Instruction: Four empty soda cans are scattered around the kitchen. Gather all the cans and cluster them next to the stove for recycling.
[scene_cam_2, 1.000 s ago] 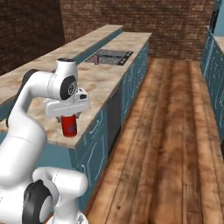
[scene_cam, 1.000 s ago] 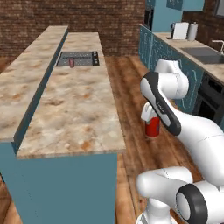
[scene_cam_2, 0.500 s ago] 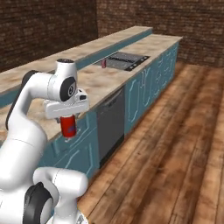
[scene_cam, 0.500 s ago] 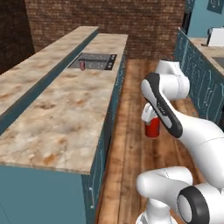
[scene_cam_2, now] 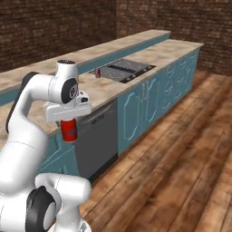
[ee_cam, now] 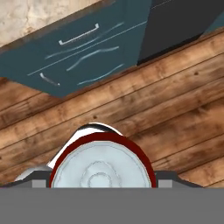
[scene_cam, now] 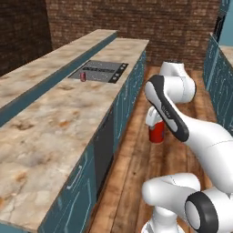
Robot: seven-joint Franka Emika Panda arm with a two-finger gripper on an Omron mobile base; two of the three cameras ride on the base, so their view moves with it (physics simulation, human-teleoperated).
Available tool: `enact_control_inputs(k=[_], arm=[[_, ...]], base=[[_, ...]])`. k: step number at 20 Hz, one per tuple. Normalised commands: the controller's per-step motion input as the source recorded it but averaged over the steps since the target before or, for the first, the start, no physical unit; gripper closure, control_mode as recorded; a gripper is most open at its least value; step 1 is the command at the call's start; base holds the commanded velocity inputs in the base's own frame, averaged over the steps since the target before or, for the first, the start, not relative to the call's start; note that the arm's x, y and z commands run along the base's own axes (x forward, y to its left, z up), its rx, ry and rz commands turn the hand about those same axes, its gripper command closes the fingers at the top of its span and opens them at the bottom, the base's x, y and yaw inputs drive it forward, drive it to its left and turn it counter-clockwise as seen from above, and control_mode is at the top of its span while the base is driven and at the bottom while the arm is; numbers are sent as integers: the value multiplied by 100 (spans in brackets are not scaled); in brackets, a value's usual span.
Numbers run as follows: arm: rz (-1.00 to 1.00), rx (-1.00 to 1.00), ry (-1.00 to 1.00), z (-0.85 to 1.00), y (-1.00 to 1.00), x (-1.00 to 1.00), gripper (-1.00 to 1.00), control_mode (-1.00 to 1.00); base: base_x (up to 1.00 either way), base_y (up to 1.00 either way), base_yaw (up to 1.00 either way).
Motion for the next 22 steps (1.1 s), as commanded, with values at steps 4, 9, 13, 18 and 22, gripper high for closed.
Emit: enact_control_inputs(k=[4,9,13,18,22], arm=[[0,0,0,0,0,0,100,100],[0,0,0,0,0,0,100,100],[0,0,0,0,0,0,100,100],[0,0,0,0,0,0,100,100],[0,0,0,0,0,0,100,100]], base=[[92,-98,26],[100,-83,38],[100,-74,48],[100,-70,51],[100,-72,54]])
